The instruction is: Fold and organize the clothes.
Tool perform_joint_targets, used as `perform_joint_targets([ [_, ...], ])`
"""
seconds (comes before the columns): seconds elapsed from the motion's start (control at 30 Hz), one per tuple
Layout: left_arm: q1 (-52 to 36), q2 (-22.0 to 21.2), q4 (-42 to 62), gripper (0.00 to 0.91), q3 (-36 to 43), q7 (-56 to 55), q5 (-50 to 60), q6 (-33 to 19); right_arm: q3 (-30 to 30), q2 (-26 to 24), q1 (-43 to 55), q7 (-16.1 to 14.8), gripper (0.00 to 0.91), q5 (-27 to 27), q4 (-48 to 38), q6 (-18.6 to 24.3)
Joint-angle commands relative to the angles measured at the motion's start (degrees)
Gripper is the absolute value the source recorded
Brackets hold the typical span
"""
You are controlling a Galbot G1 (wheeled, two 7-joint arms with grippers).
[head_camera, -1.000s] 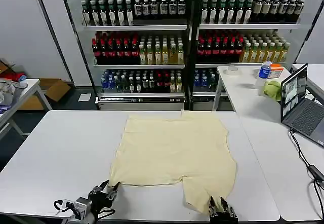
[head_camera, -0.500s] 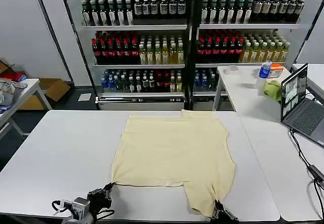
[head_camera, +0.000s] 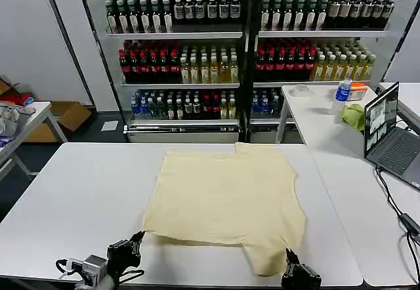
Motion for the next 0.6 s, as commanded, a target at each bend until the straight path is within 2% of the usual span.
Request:
perform_joint_targets([
  [0.03, 2.7, 0.1, -4.4, 0.020, -1.4, 0.0, -0.2, 0.0, 1.8, -0.7, -0.5, 0.0, 0.000, 0.0, 2.9, 0.5],
  [0.3, 6.7, 0.5, -8.4, 0.020, -3.8, 0.0, -0.2, 0.0, 4.2, -2.2, -0.8, -0.4, 0.000, 1.9, 4.2, 0.2],
  [0.43, 4.7, 1.6, -7.4, 0.020, -3.3, 0.0, 0.2, 0.0, 4.8, -3.1, 3.5, -0.4, 0.000, 3.3, 2.8, -0.6],
  [0.6, 0.5, 4.0, -3.4, 0.020, -1.6, 0.3, 0.2, -0.3, 4.8, -6.6, 12.6, -0.5, 0.000, 6.1, -0.6, -1.2],
])
